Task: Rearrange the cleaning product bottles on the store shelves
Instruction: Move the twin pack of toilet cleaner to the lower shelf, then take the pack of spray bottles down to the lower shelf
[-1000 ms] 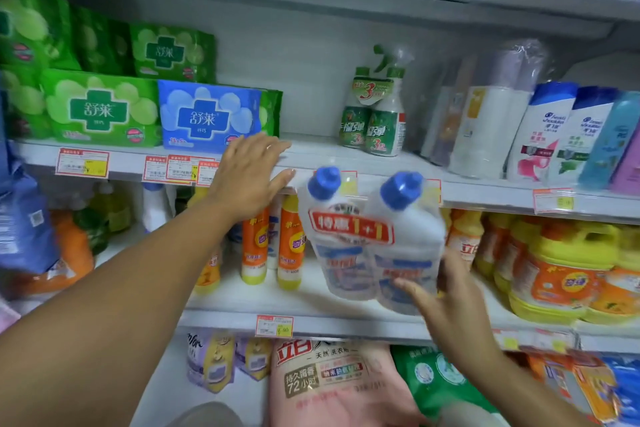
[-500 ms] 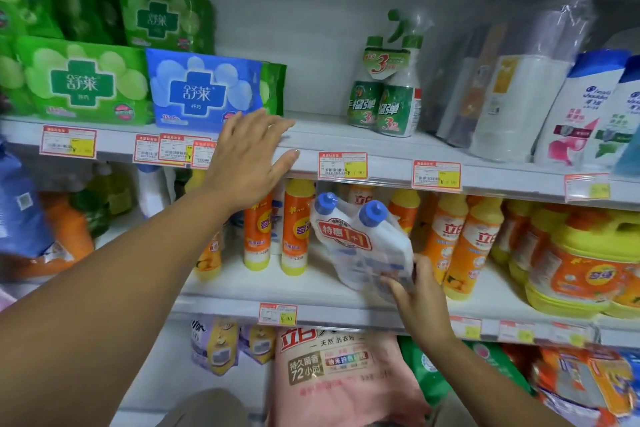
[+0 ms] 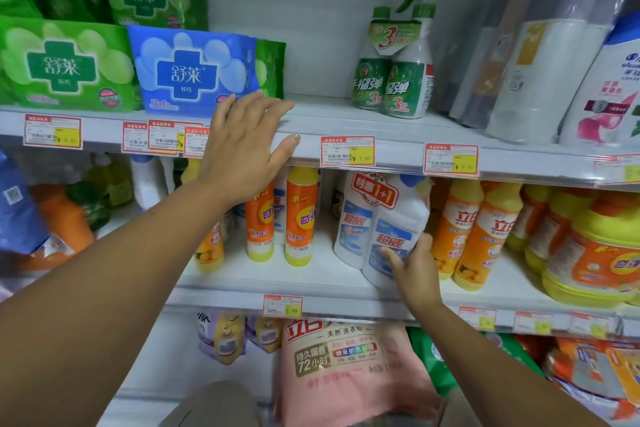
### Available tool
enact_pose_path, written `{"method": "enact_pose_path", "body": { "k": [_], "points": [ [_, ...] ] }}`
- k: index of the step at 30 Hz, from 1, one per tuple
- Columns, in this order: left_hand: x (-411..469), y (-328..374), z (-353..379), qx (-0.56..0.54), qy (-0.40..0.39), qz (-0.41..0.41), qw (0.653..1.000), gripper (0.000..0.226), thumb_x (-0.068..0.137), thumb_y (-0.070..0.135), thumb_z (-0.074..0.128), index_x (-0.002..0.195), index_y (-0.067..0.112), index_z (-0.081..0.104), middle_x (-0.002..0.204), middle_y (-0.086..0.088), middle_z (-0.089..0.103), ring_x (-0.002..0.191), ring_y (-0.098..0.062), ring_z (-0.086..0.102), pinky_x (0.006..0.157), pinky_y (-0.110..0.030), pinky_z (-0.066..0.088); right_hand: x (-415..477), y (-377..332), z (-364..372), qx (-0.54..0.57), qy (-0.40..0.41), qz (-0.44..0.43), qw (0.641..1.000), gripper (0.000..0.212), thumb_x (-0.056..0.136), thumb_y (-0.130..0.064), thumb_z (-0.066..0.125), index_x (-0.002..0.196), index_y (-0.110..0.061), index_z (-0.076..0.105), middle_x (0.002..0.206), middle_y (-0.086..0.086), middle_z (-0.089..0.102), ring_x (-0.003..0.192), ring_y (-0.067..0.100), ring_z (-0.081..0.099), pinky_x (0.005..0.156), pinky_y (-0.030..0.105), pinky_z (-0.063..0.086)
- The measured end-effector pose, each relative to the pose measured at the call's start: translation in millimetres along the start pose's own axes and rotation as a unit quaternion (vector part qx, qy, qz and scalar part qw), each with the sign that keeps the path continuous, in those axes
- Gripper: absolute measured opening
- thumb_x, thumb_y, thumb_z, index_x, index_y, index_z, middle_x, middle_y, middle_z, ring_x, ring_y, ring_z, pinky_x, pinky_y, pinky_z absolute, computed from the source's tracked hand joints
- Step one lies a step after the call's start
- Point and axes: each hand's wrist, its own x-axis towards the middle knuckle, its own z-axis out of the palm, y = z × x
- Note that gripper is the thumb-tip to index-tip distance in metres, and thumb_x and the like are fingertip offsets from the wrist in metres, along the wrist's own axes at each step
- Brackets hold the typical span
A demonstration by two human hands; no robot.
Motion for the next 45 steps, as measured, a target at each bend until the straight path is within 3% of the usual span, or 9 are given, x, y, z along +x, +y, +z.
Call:
{"method": "enact_pose_path", "body": {
  "k": [15, 17, 21, 27, 30, 33, 35, 38, 45],
  "points": [
    [-1.8, 2.1, -2.1, -0.002, -0.011, -0.010, 1.000, 0.051, 0.094, 0.052, 0.025, 0.136, 0.024, 0.034, 0.139, -0.005, 0.044, 0.135, -0.022, 0.029, 0.114, -0.043, 0.009, 8.0, -16.9, 21.1, -0.011, -0.056, 0.038, 0.998, 0.047, 0.084, -0.024, 0.070, 0.114, -0.018, 0.035, 0.116, 0.005, 0.064, 0.103, 0.026, 0.064, 0.088, 0.045, 0.052],
    [-1.7, 2.1, -2.5, -0.001, -0.012, -0.011, 1.000, 0.051, 0.094, 0.052, 0.025, 0.136, 0.024, 0.034, 0.139, -0.005, 0.043, 0.136, -0.022, 0.029, 0.114, -0.042, 0.009, -6.4, -20.1, 9.2, -0.041, -0.048, 0.021, 0.998, 0.052, 0.084, -0.029, 0.069, 0.122, -0.021, 0.036, 0.114, -0.003, 0.061, 0.103, 0.020, 0.062, 0.084, 0.040, 0.051],
    [-1.3, 4.1, -5.3, -0.001, -0.004, -0.016, 1.000, 0.052, 0.093, 0.052, 0.029, 0.134, 0.022, 0.038, 0.140, -0.005, 0.044, 0.138, -0.022, 0.027, 0.113, -0.043, 0.013, -41.6, -40.9, -28.7, -0.102, 0.040, -0.109, 0.988, 0.042, 0.090, -0.036, 0.060, 0.127, -0.028, 0.044, 0.108, -0.014, 0.058, 0.093, 0.006, 0.057, 0.074, 0.028, 0.049],
    [21.3, 22.5, -4.3, -0.015, -0.016, 0.016, 1.000, 0.051, 0.090, 0.052, 0.031, 0.129, 0.023, 0.048, 0.140, -0.004, 0.046, 0.133, -0.021, 0.035, 0.104, -0.041, 0.025, -6.4, -168.6, -83.7, 0.001, 0.144, -0.332, 0.932, 0.015, 0.093, -0.024, 0.053, 0.107, -0.024, 0.057, 0.096, -0.010, 0.057, 0.083, 0.003, 0.056, 0.072, 0.014, 0.044],
    [30.1, 24.5, -2.5, -0.024, -0.018, 0.007, 1.000, 0.051, 0.091, 0.053, 0.029, 0.128, 0.024, 0.050, 0.138, -0.002, 0.049, 0.131, -0.021, 0.038, 0.102, -0.041, 0.027, 58.6, -213.4, -94.7, -0.041, 0.124, -0.265, 0.955, 0.021, 0.093, -0.023, 0.056, 0.113, -0.017, 0.057, 0.108, 0.000, 0.061, 0.094, 0.009, 0.059, 0.081, 0.023, 0.049],
    [28.9, 24.2, 0.0, -0.016, -0.009, -0.002, 1.000, 0.051, 0.092, 0.054, 0.026, 0.127, 0.026, 0.050, 0.135, 0.001, 0.052, 0.127, -0.018, 0.042, 0.099, -0.039, 0.029, 122.7, -224.1, -91.4, -0.118, 0.063, -0.138, 0.981, 0.059, 0.087, -0.032, 0.065, 0.136, -0.011, 0.040, 0.130, 0.009, 0.054, 0.113, 0.023, 0.056, 0.095, 0.035, 0.044],
    [28.2, 24.9, 0.2, -0.019, -0.004, 0.001, 1.000, 0.049, 0.092, 0.053, 0.027, 0.125, 0.026, 0.052, 0.132, 0.002, 0.055, 0.125, -0.017, 0.045, 0.096, -0.038, 0.030, 149.5, -224.4, -83.6, -0.095, 0.015, -0.073, 0.993, 0.081, 0.080, -0.033, 0.074, 0.142, -0.007, 0.027, 0.137, 0.012, 0.049, 0.119, 0.028, 0.053, 0.095, 0.038, 0.045],
    [28.5, 25.1, 0.2, -0.022, -0.005, 0.003, 1.000, 0.047, 0.092, 0.052, 0.029, 0.124, 0.027, 0.053, 0.131, 0.003, 0.055, 0.124, -0.016, 0.045, 0.096, -0.035, 0.027, 179.2, -221.1, -69.9, -0.031, -0.030, 0.000, 0.999, 0.094, 0.072, -0.030, 0.081, 0.141, -0.008, 0.021, 0.136, 0.014, 0.048, 0.118, 0.033, 0.053, 0.097, 0.045, 0.048],
    [27.5, 23.7, 1.0, -0.027, -0.001, 0.006, 1.000, 0.044, 0.094, 0.051, 0.029, 0.122, 0.028, 0.054, 0.125, 0.007, 0.057, 0.118, -0.013, 0.048, 0.095, -0.033, 0.026, 200.0, -210.1, -60.3, -0.090, 0.004, -0.029, 0.995, 0.070, 0.059, -0.034, 0.088, 0.114, -0.013, 0.048, 0.105, 0.005, 0.063, 0.090, 0.026, 0.065, 0.082, 0.043, 0.055]
  ]
}}
